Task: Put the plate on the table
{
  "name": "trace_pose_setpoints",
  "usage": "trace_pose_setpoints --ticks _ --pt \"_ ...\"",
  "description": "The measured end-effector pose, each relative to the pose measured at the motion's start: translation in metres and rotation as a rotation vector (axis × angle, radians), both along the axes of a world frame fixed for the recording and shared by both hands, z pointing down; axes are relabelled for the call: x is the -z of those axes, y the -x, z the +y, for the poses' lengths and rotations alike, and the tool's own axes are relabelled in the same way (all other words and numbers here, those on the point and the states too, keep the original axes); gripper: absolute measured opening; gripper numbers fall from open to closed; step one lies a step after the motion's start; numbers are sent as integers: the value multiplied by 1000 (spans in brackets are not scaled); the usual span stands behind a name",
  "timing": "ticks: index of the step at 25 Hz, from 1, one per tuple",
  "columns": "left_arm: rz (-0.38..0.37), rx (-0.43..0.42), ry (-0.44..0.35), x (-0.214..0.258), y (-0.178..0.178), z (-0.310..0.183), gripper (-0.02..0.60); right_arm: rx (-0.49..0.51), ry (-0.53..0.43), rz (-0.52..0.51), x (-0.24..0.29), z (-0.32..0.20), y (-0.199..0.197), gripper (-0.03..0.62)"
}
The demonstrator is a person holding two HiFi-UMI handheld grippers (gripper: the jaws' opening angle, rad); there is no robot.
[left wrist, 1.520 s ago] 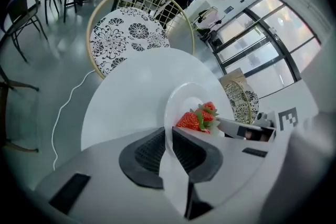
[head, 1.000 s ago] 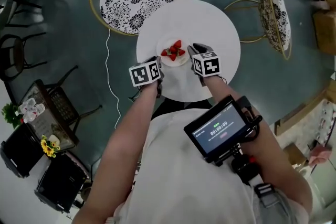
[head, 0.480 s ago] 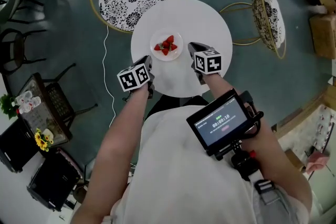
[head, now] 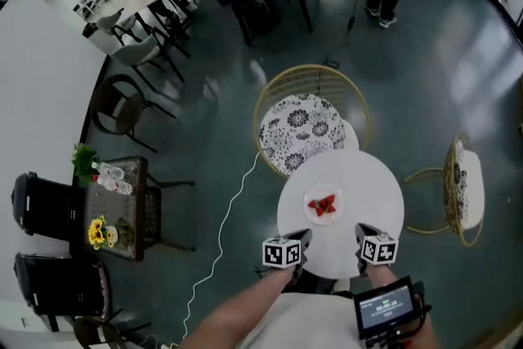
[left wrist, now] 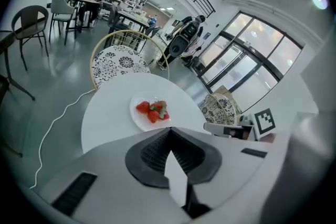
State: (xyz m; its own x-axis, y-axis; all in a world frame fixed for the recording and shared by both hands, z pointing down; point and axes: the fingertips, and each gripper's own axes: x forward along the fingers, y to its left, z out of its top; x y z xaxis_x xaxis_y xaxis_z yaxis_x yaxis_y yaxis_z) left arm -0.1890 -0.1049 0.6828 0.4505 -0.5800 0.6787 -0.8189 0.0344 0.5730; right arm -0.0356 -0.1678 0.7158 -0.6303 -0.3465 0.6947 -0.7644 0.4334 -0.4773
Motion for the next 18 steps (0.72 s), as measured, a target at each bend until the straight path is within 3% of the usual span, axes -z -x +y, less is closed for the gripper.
trace_pose_setpoints --ticks 5,13,18 --pt "11 -29 -41 32 -31 53 5 64 23 -60 29 60 -13 6" --pt "2 -52 -171 59 -67 100 5 211 -41 -193 68 101 -20 5" --pt "7 -34 -243 75 -87 125 5 231 -79 -282 102 127 -35 5"
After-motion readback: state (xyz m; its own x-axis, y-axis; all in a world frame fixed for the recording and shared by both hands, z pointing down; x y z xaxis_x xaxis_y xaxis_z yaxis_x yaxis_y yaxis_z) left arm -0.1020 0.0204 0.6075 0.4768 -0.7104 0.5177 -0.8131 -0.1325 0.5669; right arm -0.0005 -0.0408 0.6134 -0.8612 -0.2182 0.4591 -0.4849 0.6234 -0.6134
